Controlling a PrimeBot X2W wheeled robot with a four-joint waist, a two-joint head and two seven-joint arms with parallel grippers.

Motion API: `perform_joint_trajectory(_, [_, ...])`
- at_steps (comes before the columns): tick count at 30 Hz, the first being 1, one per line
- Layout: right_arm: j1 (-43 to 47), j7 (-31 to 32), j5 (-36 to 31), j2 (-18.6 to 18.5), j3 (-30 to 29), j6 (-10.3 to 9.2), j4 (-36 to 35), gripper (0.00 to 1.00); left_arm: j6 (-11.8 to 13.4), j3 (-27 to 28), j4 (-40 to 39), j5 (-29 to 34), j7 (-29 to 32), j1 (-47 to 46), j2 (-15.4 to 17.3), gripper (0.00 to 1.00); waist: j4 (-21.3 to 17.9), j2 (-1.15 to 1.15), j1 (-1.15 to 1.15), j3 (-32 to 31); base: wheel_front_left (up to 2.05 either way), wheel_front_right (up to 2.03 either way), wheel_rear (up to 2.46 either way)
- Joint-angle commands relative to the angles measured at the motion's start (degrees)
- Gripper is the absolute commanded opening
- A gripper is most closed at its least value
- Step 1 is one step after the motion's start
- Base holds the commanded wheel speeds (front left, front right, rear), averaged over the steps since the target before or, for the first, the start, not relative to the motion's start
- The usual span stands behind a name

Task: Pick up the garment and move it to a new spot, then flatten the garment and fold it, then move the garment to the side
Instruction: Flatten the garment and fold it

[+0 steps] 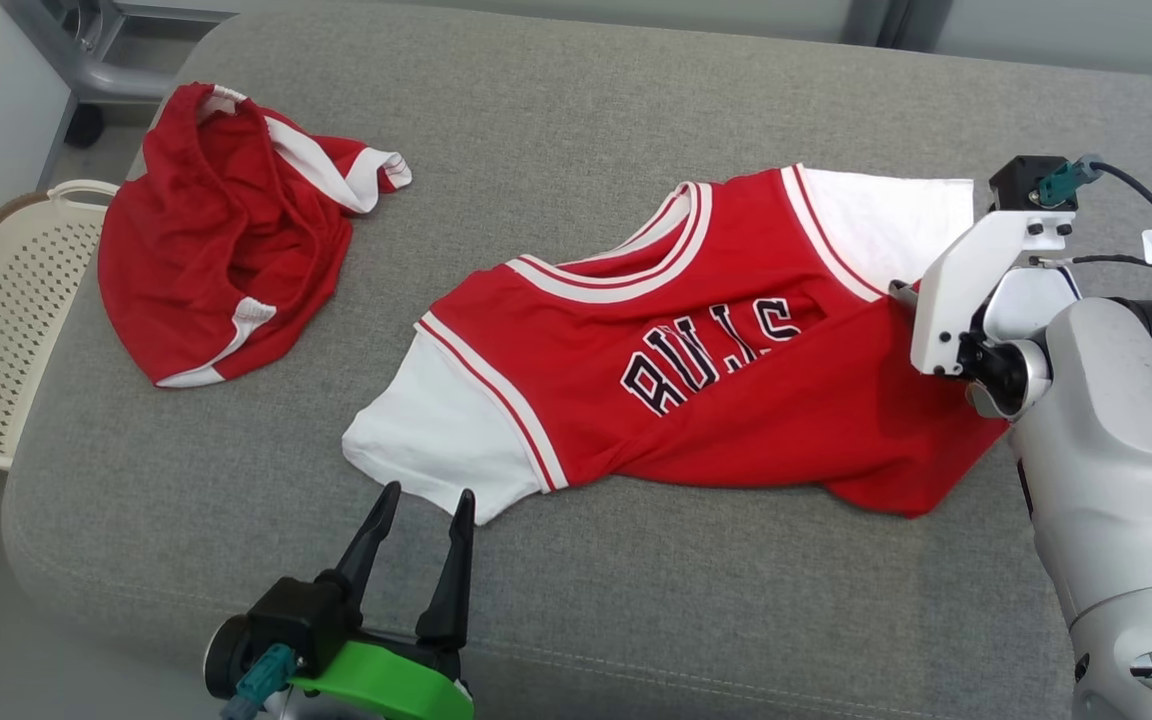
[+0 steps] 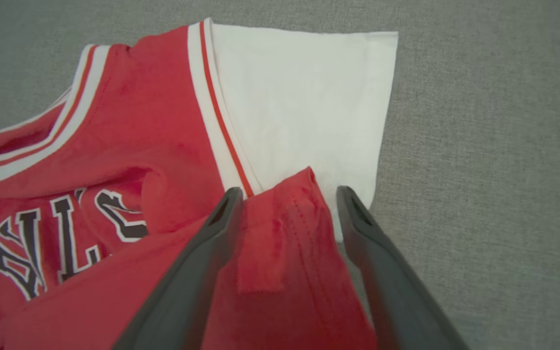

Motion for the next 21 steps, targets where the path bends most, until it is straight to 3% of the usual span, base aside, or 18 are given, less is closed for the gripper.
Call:
perform_joint_trajectory(1, [-0.25,-0.35,0.11,-0.4,0.23,-0.02,-0.04,0.89,0.35,-0.04,-0.16,-0.25,0.0,-0.81,0.49,1.0,0.14,0.0,0.0,0.13,0.0,0.0,0.0])
perform_joint_trajectory(2, [-0.44,-0.49,-0.05,-0.47,0.39,-0.02,0.0,0.51,0.43,-0.05,-0.19,-0.27,0.0,-0.85,0.48,1.0,0.18,0.0,0.0,0.19,0.0,0.0,0.0])
perform_joint_trajectory(4, [-0.83,-0.53,-0.26,-0.43,0.64,-0.02,0.15,0.0,0.59,-0.06,-0.22,-0.33,0.0,-0.99,0.5,1.0,0.19,0.0,0.0,0.27,0.0,0.0,0.0])
perform_joint_trajectory(13, [0.74,-2.23,1.7,-0.41,3.88,-0.02,-3.63,0.0,0.98,0.07,0.32,-0.81,-0.01,-0.99,0.67,1.0,-1.03,0.0,0.0,-0.77,0.0,0.0,0.0])
perform_joint_trajectory(21, [12.57,1.59,7.7,-2.79,7.18,-0.02,-19.37,0.0,1.79,0.76,0.07,-1.32,-0.01,0.42,1.25,1.0,-3.93,0.0,0.0,-2.06,0.0,0.0,0.0])
